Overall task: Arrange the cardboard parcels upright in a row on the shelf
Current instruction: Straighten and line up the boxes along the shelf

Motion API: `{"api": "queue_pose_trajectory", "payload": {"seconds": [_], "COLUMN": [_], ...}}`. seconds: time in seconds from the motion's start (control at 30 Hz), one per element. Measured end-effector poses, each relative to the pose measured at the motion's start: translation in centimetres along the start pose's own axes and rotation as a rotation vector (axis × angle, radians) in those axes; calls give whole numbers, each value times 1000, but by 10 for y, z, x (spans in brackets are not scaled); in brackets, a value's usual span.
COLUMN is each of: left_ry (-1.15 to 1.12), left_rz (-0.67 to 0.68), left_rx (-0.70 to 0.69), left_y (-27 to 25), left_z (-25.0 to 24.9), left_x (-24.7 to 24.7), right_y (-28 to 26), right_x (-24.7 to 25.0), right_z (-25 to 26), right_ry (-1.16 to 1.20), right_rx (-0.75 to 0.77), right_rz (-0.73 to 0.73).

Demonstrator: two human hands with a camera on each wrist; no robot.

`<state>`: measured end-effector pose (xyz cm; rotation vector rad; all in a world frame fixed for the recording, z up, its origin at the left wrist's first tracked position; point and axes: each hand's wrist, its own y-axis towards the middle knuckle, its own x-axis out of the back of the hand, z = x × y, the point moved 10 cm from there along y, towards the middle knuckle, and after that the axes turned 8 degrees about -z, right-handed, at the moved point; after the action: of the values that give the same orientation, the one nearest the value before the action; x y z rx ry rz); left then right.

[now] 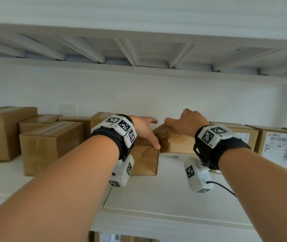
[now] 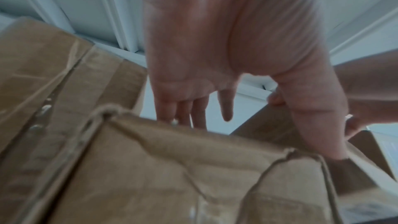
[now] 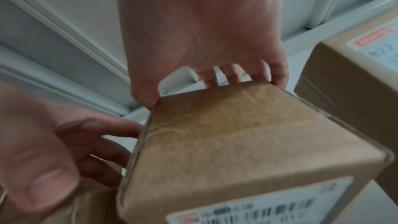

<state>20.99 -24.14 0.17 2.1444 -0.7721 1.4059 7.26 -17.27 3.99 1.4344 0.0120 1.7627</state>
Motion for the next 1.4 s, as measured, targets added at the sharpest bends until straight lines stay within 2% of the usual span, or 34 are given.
{"api": "queue_pose_trajectory", "payload": {"seconds": [0.23, 0.6, 0.83, 1.0, 1.2, 1.4], "left_ry": [14, -270, -488, -502, -423, -351], "left_rz": [-75, -132, -198, -138, -86, -87], "left_rx": [-180, -174, -118, -77, -25, -20], "left_y": [-5, -9, -2, 8, 25, 33], "left_z": [-44, -54, -44, -48, -49, -55], "left_x": [-3, 0, 17, 6, -12, -11], "right_y": [-1, -6, -7, -5, -9, -12], "right_x": [33, 59, 67, 53, 27, 24], "right_z": [2, -1, -9, -15, -16, -17], "right_ry": [96, 122, 389, 425, 344, 277], "right_rx": [26, 61, 65, 88, 144, 218], "right_rz": [-84, -152, -129, -16, 157, 201]}}
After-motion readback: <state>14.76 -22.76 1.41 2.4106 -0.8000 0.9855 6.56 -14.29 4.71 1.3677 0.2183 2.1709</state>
